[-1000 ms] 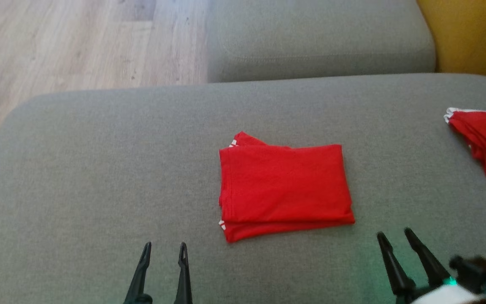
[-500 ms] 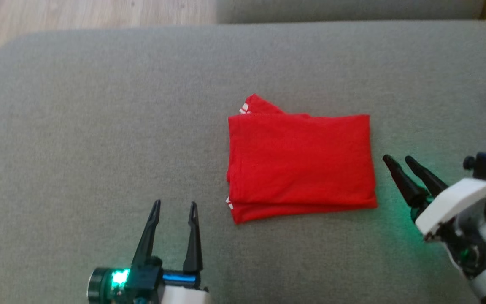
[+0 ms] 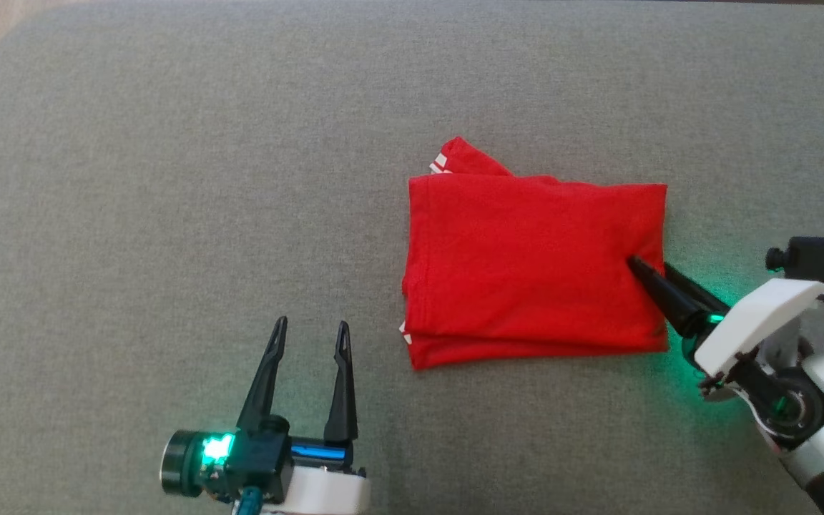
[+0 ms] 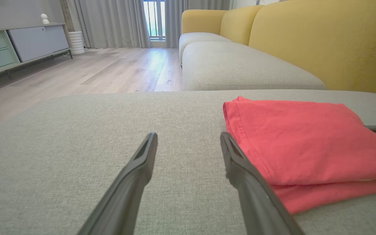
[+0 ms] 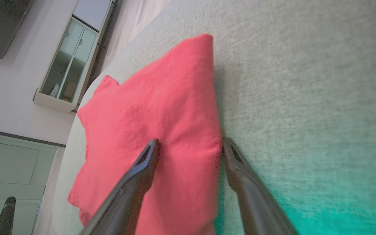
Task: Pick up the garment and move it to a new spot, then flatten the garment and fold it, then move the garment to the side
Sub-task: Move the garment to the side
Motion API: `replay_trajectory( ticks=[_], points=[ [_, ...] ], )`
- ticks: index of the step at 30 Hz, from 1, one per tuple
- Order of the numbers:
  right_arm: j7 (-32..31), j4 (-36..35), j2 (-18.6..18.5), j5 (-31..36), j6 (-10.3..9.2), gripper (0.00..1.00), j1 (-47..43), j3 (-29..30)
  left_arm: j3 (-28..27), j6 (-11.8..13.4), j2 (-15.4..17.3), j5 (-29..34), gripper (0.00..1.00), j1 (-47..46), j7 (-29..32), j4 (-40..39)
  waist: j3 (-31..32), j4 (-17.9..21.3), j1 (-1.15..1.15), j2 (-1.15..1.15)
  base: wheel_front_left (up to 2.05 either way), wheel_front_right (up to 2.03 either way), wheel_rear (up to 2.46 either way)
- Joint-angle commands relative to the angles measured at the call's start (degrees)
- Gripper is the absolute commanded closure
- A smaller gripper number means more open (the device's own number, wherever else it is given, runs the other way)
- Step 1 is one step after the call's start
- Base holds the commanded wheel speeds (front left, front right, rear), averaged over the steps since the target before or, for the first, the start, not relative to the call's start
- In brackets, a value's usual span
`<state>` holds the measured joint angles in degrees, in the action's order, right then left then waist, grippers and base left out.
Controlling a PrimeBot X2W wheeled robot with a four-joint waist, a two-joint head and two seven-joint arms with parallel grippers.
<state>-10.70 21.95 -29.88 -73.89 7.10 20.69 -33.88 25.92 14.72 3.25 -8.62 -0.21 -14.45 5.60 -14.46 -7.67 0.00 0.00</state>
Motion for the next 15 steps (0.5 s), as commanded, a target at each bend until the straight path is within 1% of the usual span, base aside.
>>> replay_trajectory(
  ticks=[1, 2, 6, 9, 15],
  points=[
    [-0.4, -1.4, -1.5, -0.8, 0.39, 0.76, -0.2, -1.5, -1.2, 0.5, -0.4, -0.5, 0.00, -1.8, -0.5, -1.3, 0.1, 0.1, 0.00, 0.00, 0.00, 0.00, 0.00],
    [-0.2, -1.6, -1.7, -1.2, 0.39, 1.00, -0.2, -1.9, -1.2, 0.6, -0.4, -0.5, 0.00, -1.9, -0.5, -1.3, 0.2, 0.2, 0.00, 0.00, 0.00, 0.00, 0.00],
    [1.5, -2.4, -3.2, -2.0, 0.39, 1.00, 0.4, -2.8, -1.2, 0.8, -0.4, -0.6, 0.00, -2.0, -0.5, -1.3, 0.3, 0.8, 0.00, 0.00, 0.00, 0.00, 0.00],
    [3.3, -2.8, -5.3, -2.1, 0.39, 1.00, 1.3, -2.8, -1.2, 0.8, -0.4, -0.5, 0.00, -2.1, -0.5, -1.4, 0.0, 1.7, 0.00, 0.00, 0.00, 0.00, 0.00],
    [5.0, -3.0, -12.4, -2.0, 0.39, 1.00, 4.8, -1.3, -1.4, 0.6, -0.4, 0.0, 0.00, -2.8, -0.5, -1.7, -2.2, 4.6, 0.00, 0.00, 0.00, 0.00, 0.00]
  ],
)
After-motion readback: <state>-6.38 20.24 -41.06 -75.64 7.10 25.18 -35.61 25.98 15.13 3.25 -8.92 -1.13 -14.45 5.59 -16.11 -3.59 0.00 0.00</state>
